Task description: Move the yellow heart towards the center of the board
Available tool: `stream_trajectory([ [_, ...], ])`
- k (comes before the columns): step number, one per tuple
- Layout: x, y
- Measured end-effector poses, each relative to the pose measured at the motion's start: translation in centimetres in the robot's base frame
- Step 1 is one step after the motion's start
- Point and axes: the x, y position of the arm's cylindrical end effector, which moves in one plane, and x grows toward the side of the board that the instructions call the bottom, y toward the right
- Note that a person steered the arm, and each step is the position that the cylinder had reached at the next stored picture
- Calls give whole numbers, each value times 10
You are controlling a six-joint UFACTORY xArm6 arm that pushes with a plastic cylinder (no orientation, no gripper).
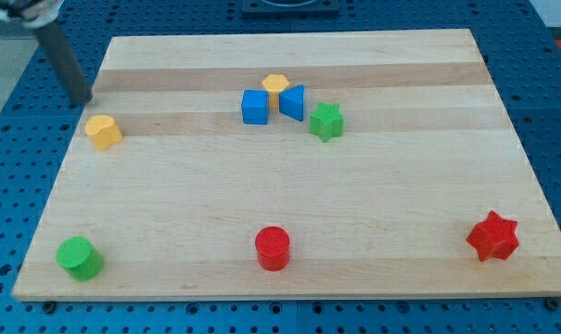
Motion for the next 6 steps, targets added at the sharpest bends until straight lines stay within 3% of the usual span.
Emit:
stream_trajectory([
  [1,29,1],
  [2,30,11],
  [4,54,82],
  [6,38,116],
])
